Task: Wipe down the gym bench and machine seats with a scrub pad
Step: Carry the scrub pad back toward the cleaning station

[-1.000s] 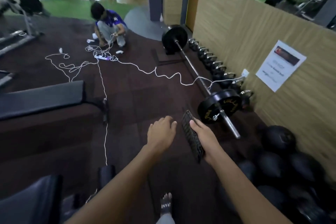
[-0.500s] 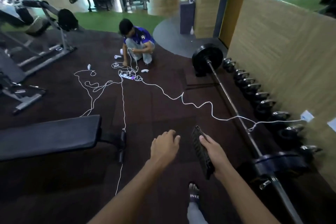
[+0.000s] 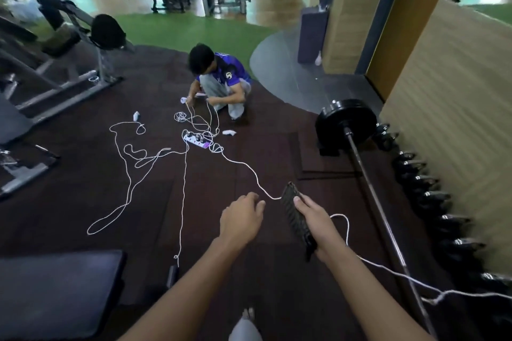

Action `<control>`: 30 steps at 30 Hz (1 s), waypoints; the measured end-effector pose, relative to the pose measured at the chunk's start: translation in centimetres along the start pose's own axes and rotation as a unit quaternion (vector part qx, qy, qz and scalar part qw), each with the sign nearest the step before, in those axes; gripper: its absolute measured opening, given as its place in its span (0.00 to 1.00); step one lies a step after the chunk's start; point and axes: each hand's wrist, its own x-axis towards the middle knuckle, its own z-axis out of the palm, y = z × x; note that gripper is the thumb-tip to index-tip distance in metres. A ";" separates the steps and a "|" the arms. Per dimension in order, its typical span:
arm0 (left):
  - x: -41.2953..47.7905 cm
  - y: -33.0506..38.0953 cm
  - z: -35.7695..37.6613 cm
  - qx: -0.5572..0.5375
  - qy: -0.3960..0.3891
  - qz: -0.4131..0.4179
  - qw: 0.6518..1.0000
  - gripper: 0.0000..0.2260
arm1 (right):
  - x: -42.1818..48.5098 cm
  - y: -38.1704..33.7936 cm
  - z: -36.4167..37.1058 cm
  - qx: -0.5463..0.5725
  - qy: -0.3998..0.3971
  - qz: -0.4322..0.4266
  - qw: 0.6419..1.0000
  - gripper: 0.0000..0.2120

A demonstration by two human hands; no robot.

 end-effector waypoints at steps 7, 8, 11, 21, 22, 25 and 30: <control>26.2 1.4 -3.9 0.003 -0.011 0.038 0.999 0.13 | 23.7 -9.5 3.6 0.007 0.023 -0.009 1.000 0.11; 30.1 1.8 -4.9 0.003 -0.009 0.044 0.999 0.14 | 27.0 -11.1 4.1 0.011 0.029 -0.014 0.999 0.11; 40.2 3.3 -8.0 0.005 -0.011 0.055 0.998 0.14 | 35.2 -16.3 5.3 0.029 0.054 -0.013 0.998 0.12; 73.0 8.8 -13.1 0.027 -0.021 0.088 0.996 0.13 | 64.7 -30.8 7.7 0.070 0.057 -0.004 0.996 0.09; 76.8 9.2 -13.4 0.027 -0.023 0.085 0.996 0.13 | 68.4 -31.9 7.7 0.073 0.058 -0.002 0.996 0.08; 87.9 10.8 -15.2 0.032 -0.018 0.075 0.996 0.13 | 78.8 -36.0 7.9 0.078 0.057 0.003 0.995 0.11; 103.7 14.0 -19.2 0.026 -0.022 0.063 0.997 0.13 | 93.4 -44.7 9.0 0.065 0.051 0.007 0.997 0.10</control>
